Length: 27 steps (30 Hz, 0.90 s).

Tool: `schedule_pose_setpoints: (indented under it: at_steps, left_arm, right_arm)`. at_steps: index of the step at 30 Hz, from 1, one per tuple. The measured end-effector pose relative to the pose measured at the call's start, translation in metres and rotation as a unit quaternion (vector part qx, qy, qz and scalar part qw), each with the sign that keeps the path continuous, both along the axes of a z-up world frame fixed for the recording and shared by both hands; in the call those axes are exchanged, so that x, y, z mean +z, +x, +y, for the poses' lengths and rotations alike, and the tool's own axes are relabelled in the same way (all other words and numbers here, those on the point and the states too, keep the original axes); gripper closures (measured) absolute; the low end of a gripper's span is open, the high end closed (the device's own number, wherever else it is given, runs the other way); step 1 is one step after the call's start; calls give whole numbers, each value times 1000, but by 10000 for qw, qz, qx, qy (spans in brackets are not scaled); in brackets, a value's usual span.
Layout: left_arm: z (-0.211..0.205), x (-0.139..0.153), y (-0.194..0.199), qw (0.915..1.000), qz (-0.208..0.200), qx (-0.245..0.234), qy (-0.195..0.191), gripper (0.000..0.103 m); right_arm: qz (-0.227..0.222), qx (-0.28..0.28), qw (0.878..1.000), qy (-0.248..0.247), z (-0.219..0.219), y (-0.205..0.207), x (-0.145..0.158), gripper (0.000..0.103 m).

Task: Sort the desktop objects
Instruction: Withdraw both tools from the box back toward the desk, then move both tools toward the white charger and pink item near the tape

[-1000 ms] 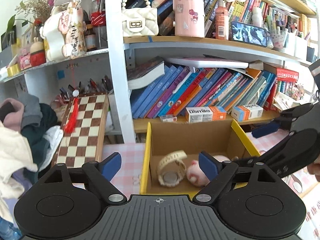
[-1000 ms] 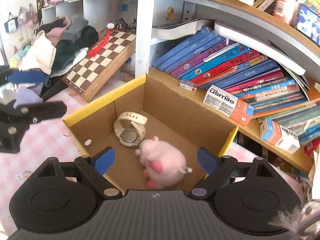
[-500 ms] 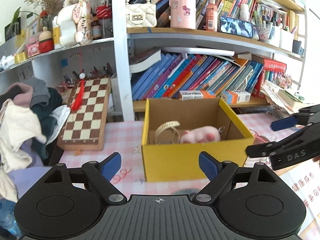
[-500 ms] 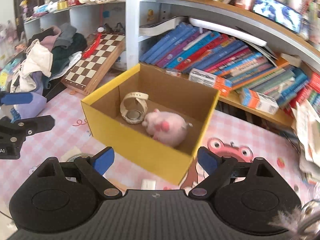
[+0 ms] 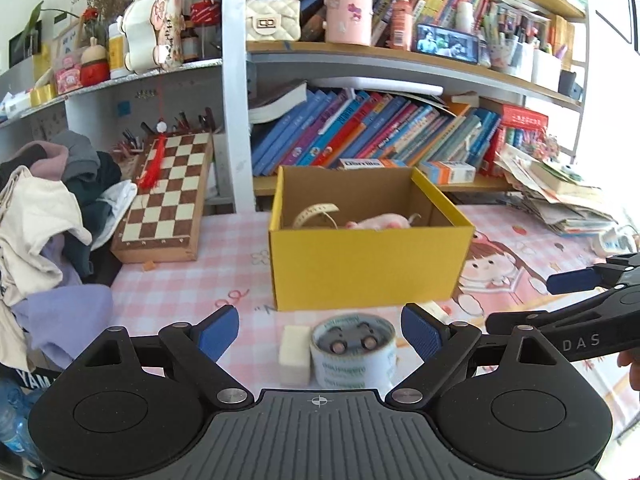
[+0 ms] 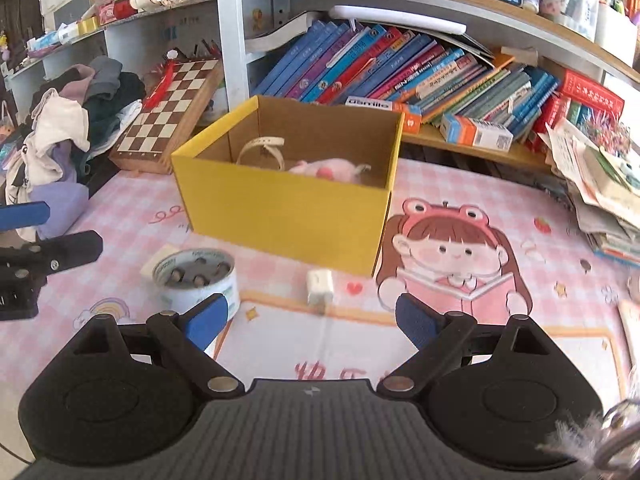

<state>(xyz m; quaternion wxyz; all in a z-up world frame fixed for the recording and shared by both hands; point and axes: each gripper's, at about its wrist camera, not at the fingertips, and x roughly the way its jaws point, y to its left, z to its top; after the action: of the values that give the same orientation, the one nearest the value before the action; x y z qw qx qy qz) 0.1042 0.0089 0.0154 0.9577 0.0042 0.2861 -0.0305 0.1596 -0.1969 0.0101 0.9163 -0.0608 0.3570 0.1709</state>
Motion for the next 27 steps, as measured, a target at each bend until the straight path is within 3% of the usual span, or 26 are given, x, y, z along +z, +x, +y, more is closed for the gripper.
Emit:
schedule_pose_setpoints:
  at_steps: [11,27]
  left_arm:
    - [2,-17,-23,9994,314,105,119,12]
    - [4,-26,-42,9986,491,100,163,12]
  right_arm:
    - [20,-409,9991,137,2,-41,-12,9]
    - [175,-344,9993,31,17,-67,-25,5]
